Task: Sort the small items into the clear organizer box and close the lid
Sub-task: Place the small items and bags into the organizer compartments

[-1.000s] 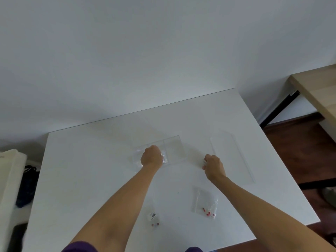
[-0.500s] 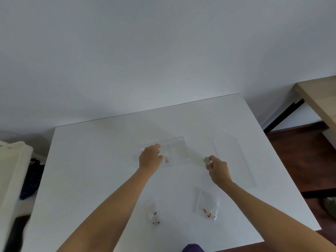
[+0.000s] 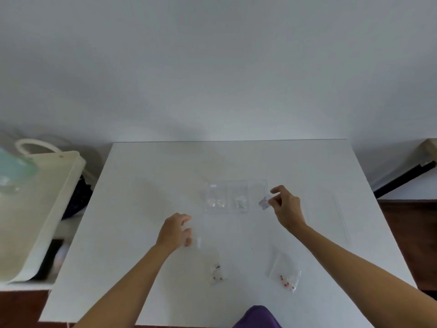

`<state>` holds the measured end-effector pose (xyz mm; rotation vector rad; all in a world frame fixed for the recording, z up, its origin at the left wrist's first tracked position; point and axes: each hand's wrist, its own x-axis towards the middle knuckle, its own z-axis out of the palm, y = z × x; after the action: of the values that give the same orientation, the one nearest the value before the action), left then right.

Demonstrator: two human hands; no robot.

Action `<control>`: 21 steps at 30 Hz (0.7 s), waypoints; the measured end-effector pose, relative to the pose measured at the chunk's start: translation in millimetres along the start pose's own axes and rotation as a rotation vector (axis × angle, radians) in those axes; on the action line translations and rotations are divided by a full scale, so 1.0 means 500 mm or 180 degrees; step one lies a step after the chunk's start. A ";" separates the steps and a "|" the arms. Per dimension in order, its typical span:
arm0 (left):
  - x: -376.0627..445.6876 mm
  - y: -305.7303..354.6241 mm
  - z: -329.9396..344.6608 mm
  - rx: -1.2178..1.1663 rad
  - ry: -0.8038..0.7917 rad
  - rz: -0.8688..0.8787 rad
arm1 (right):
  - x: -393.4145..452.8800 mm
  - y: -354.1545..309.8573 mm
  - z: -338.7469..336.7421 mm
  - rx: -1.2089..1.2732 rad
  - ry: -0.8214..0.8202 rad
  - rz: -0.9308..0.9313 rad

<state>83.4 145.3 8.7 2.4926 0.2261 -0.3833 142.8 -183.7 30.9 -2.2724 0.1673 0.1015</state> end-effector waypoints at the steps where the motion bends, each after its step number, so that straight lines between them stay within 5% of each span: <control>1: -0.012 -0.008 0.011 0.0100 -0.0107 0.0038 | 0.005 -0.014 0.009 0.0021 -0.0030 -0.0030; 21: -0.055 -0.040 0.084 -0.0056 -0.0202 0.0206 | 0.078 -0.072 0.158 -0.1392 -0.0584 -0.0678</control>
<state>43.3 134.8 -25.9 2.4594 0.1225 -0.4310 185.5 -104.1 1.6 -2.6821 -0.2147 0.2537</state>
